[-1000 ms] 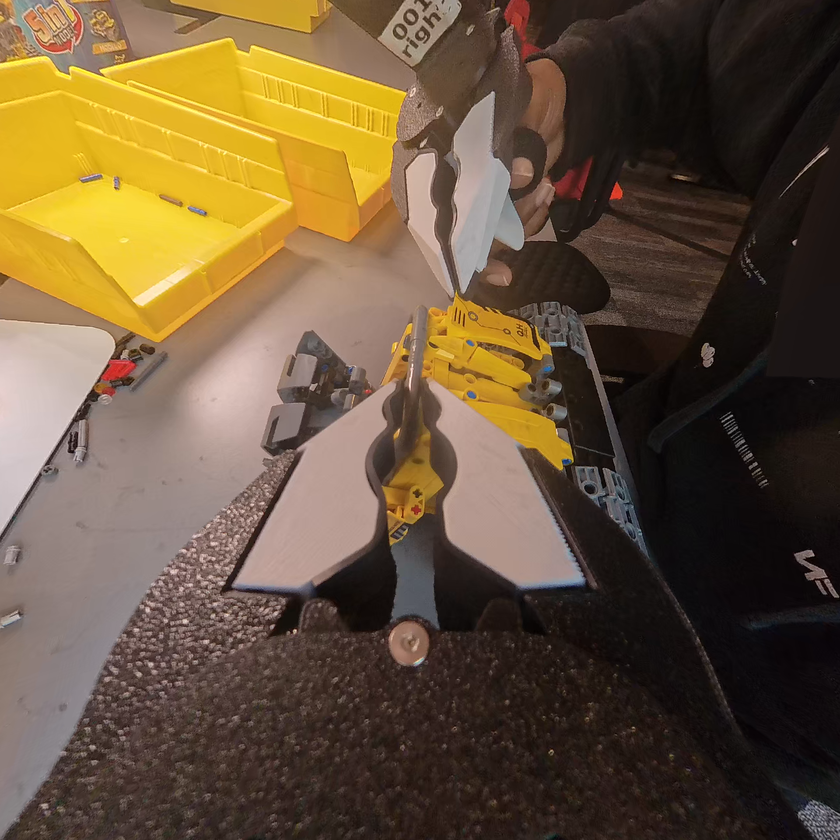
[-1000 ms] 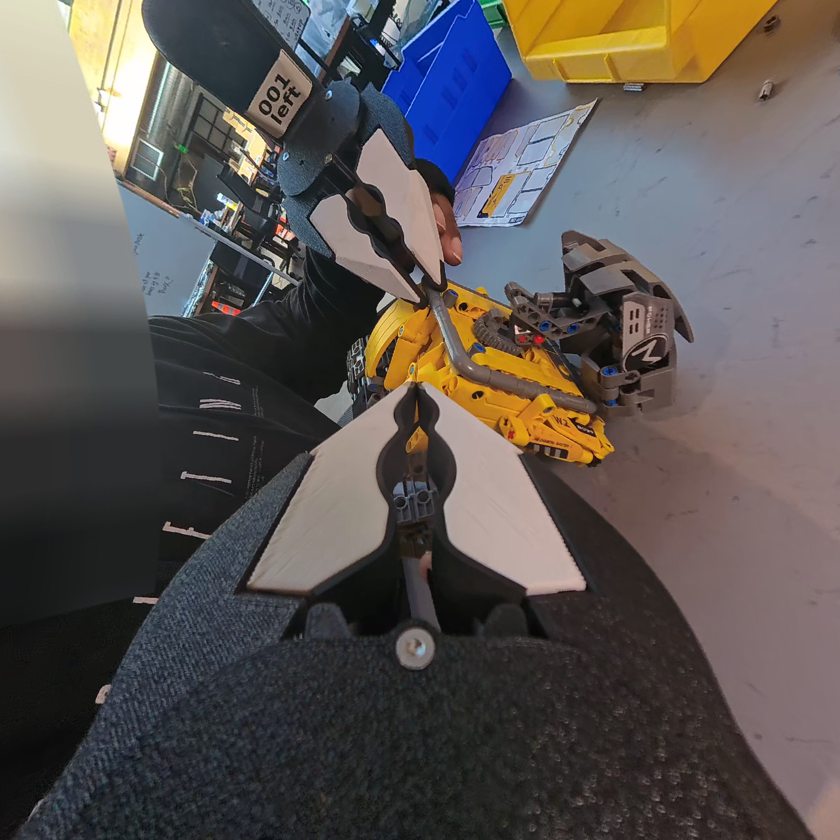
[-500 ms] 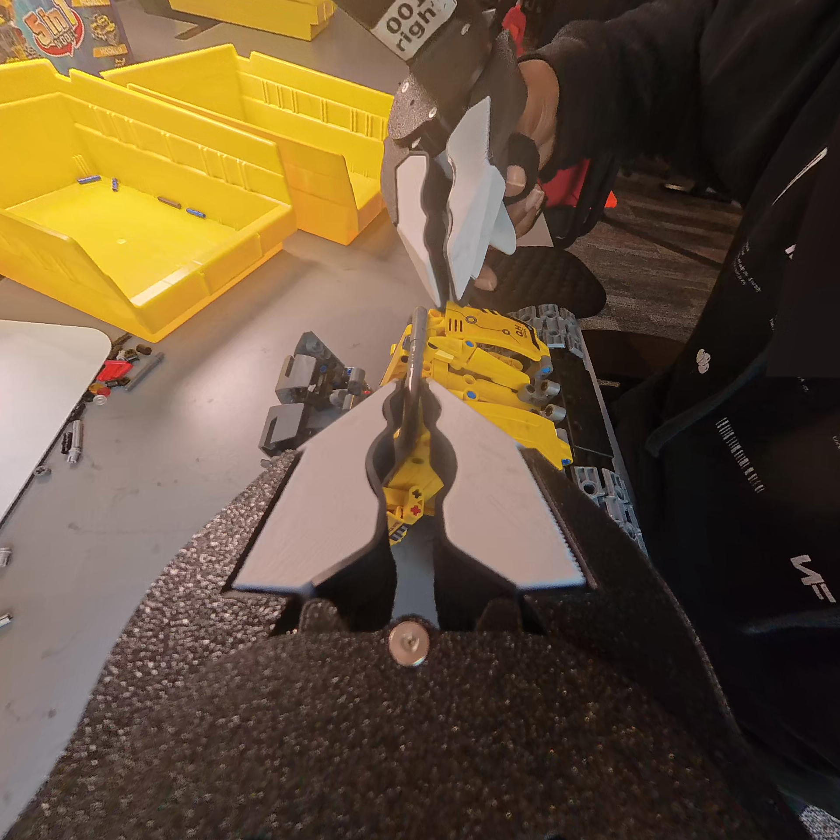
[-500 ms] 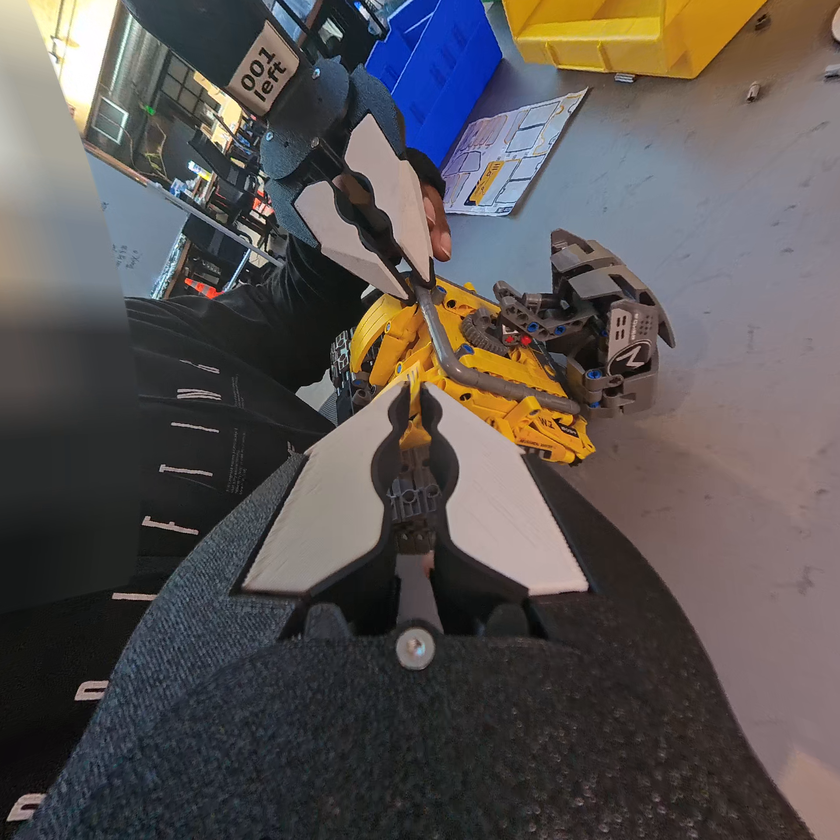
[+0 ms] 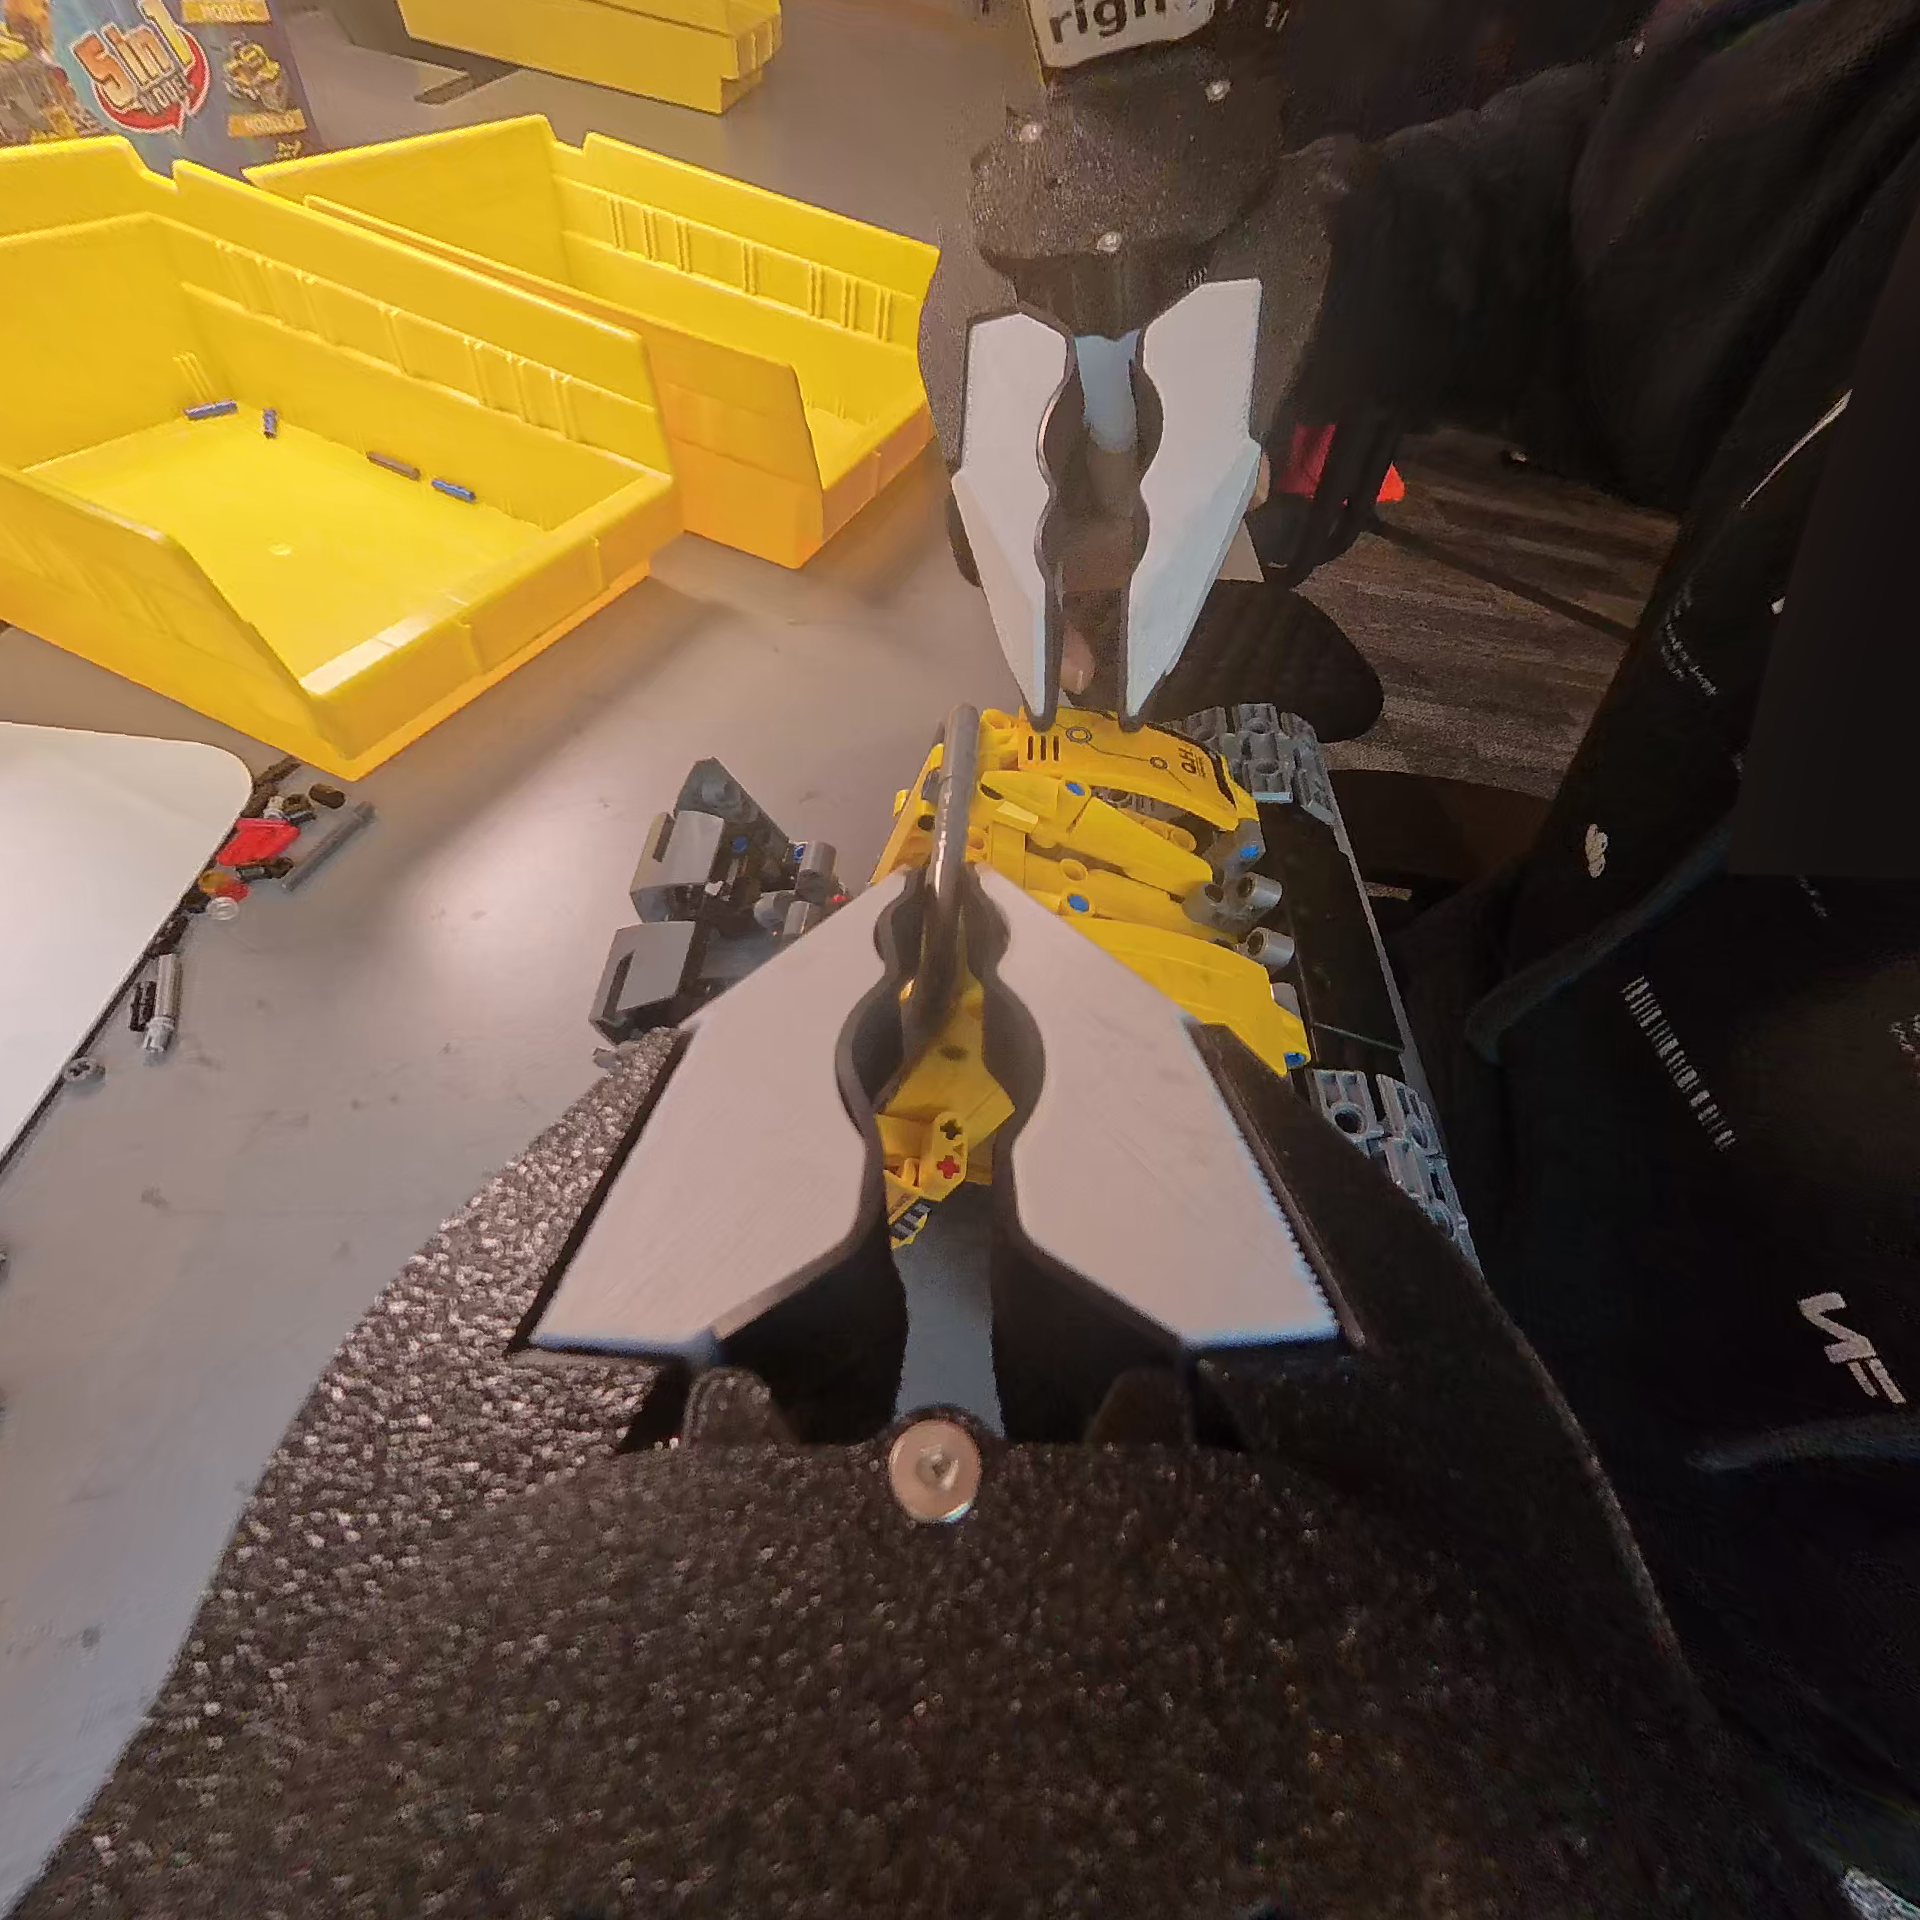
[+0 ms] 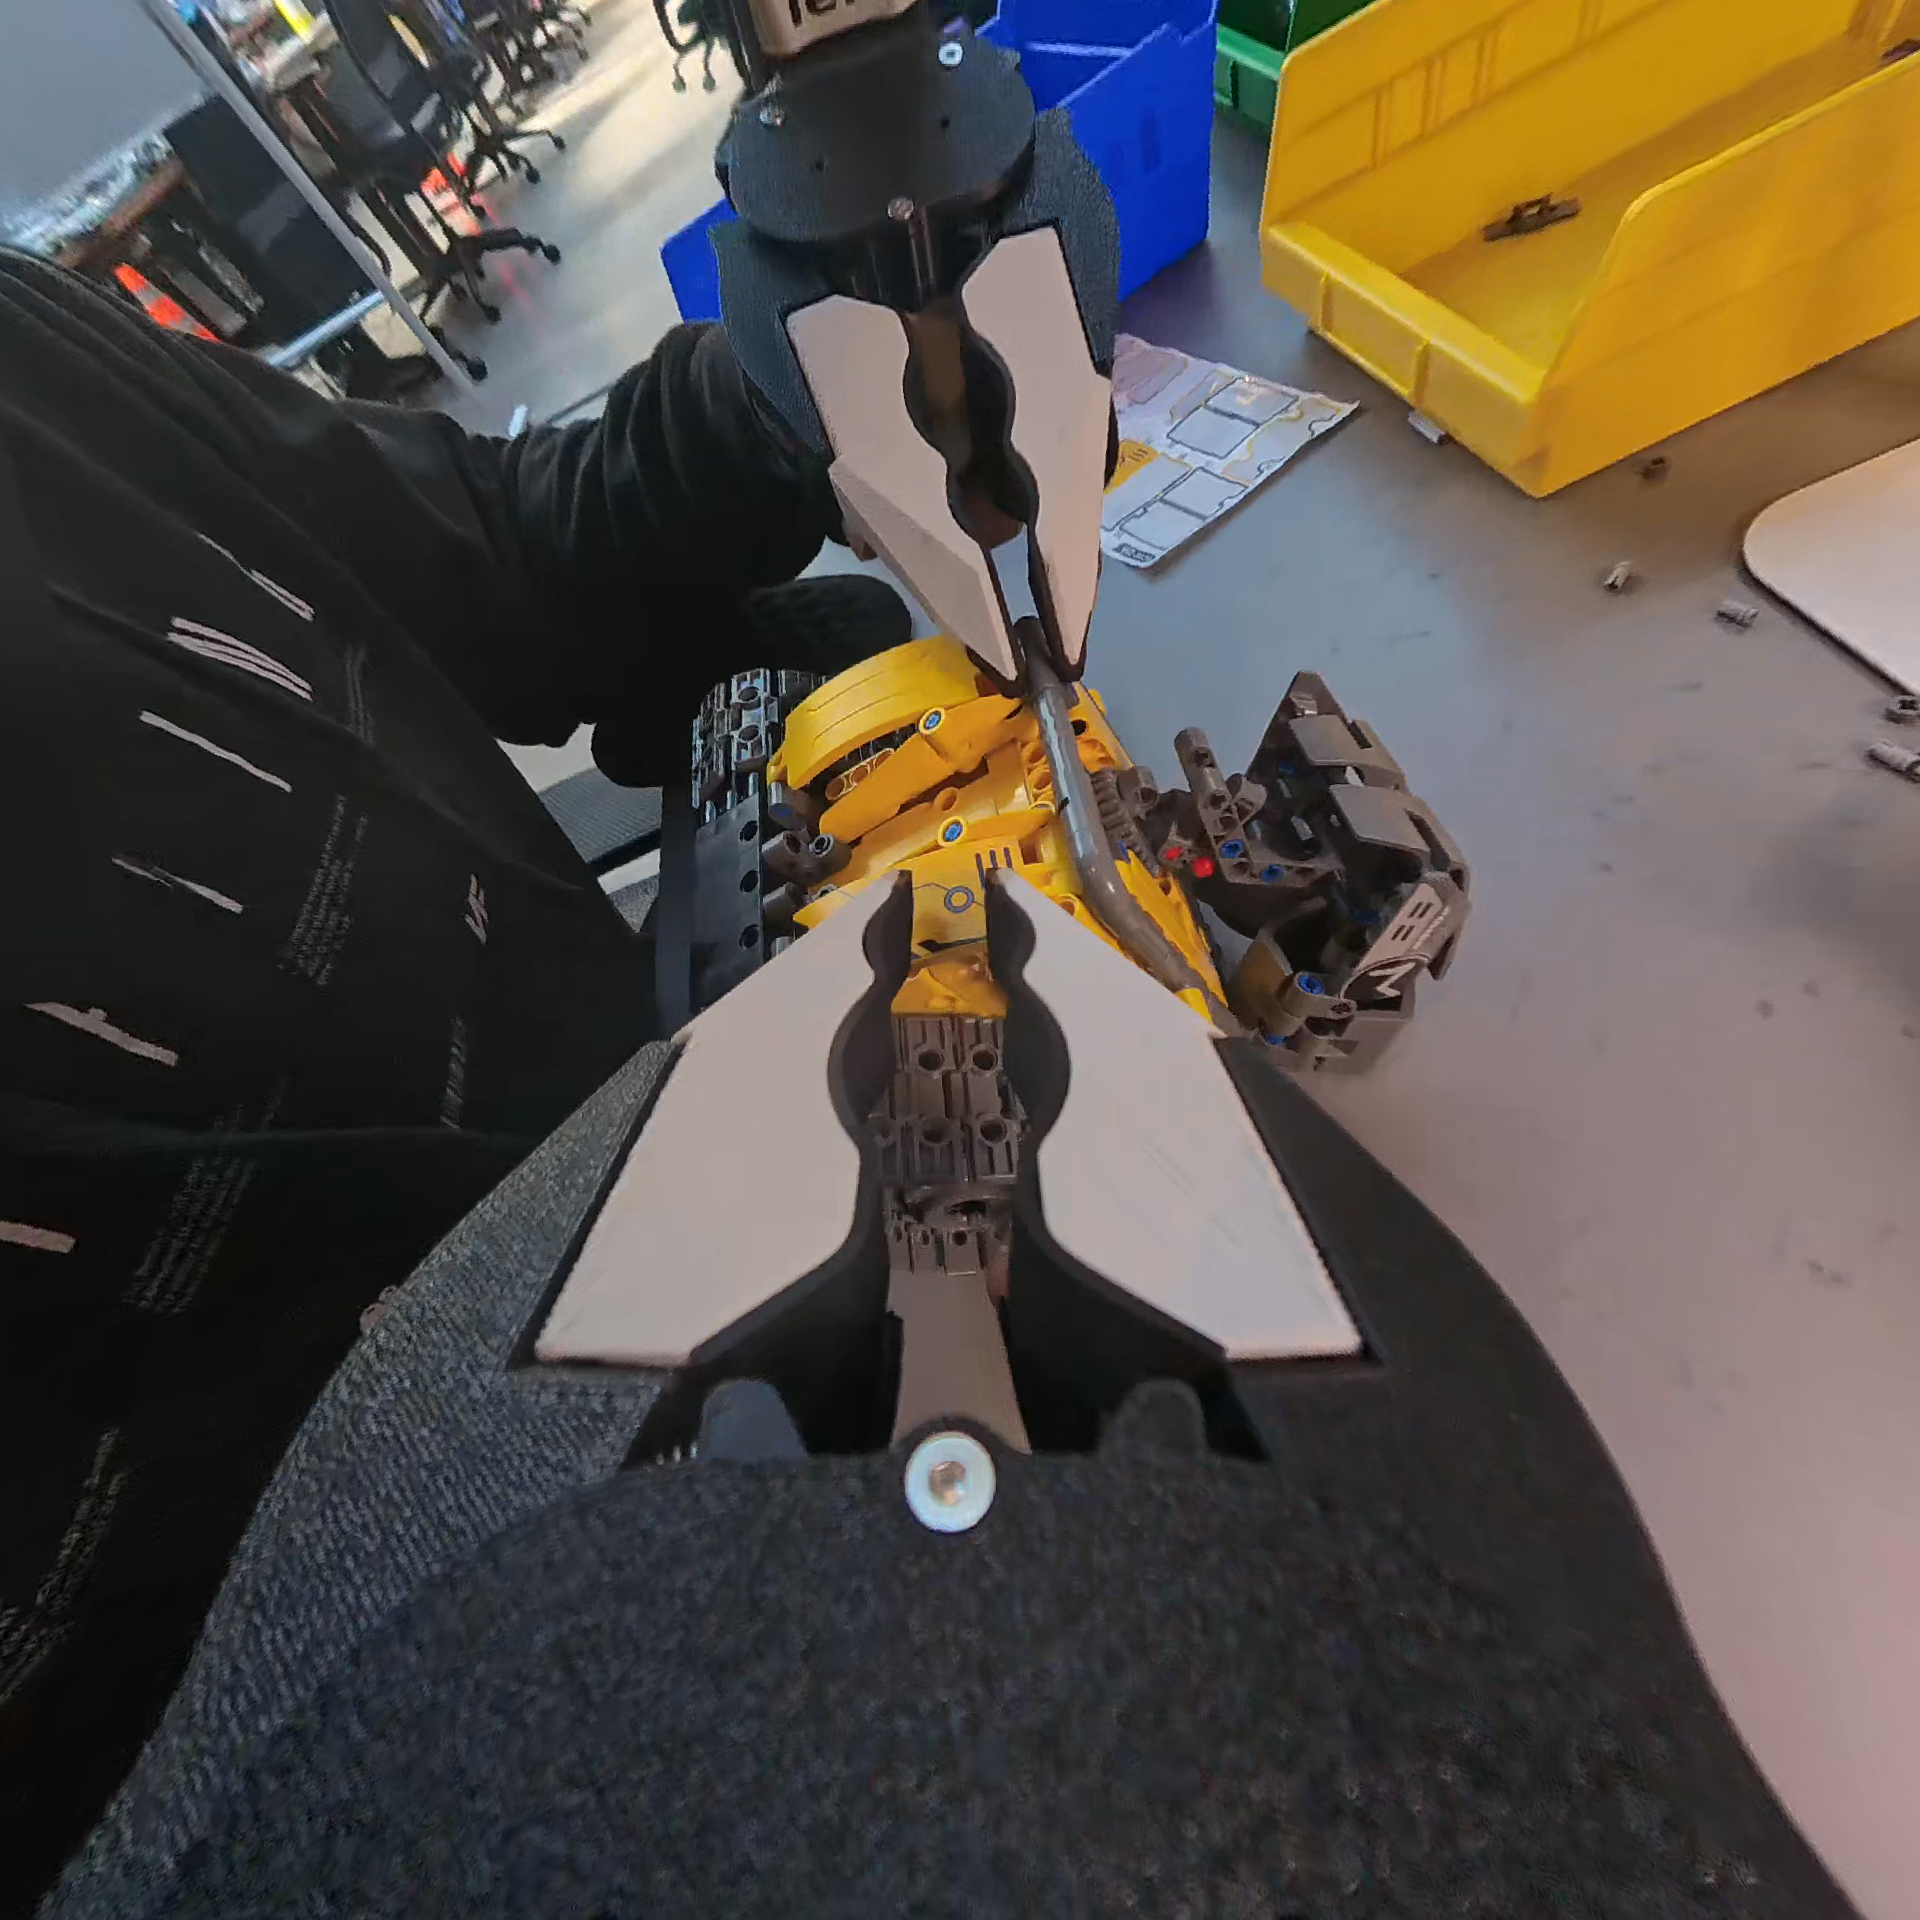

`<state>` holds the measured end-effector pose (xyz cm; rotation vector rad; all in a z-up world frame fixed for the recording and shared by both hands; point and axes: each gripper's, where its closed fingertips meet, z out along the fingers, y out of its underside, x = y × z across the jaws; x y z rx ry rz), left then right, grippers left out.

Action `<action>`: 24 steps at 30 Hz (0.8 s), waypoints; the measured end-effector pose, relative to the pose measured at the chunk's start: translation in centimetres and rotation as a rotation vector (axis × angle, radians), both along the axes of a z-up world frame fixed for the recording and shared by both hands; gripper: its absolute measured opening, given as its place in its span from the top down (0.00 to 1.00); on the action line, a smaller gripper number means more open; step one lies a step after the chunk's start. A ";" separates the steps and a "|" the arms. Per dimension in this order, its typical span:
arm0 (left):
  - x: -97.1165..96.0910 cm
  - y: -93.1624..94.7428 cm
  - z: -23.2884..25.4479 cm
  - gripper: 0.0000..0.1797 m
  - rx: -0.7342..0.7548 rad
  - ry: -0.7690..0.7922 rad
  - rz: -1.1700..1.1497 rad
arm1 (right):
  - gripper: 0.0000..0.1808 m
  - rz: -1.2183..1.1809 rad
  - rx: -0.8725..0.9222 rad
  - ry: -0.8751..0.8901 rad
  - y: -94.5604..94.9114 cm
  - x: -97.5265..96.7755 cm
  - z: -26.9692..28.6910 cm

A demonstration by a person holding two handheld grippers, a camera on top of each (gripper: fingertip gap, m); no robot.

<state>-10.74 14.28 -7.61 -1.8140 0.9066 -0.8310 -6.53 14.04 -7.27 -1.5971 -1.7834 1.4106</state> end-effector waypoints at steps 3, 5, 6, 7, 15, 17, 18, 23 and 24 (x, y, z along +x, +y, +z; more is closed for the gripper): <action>0.0 0.0 0.0 0.97 -0.003 -0.011 0.004 | 0.89 -0.032 0.011 0.055 0.5 0.2 -0.1; 0.0 0.0 0.0 0.97 -0.006 -0.017 0.005 | 0.86 -0.036 0.011 0.077 0.4 0.4 -0.2; 0.0 0.0 0.0 0.97 -0.012 -0.021 0.005 | 0.83 -0.031 -0.010 0.087 0.1 0.5 -0.1; 0.0 0.0 0.0 0.97 -0.019 -0.026 0.007 | 0.83 -0.032 -0.005 0.094 0.0 0.5 -0.1; 0.0 0.1 0.0 0.97 -0.019 -0.035 0.024 | 0.71 0.049 0.133 0.097 -1.5 -0.4 -0.1; 0.0 0.2 0.0 0.97 -0.020 -0.040 0.033 | 0.75 0.035 0.171 0.095 -1.4 -0.8 -0.4; 0.0 0.2 0.0 0.97 -0.023 -0.046 0.034 | 0.78 0.030 0.214 0.096 -1.1 -0.9 -0.6; 0.0 0.1 0.0 0.97 -0.030 -0.066 0.027 | 0.78 0.033 0.298 0.116 -1.2 -0.9 -0.7; 0.0 0.1 0.0 0.97 -0.031 -0.068 0.025 | 0.78 0.035 0.321 0.124 -1.2 -0.8 -0.6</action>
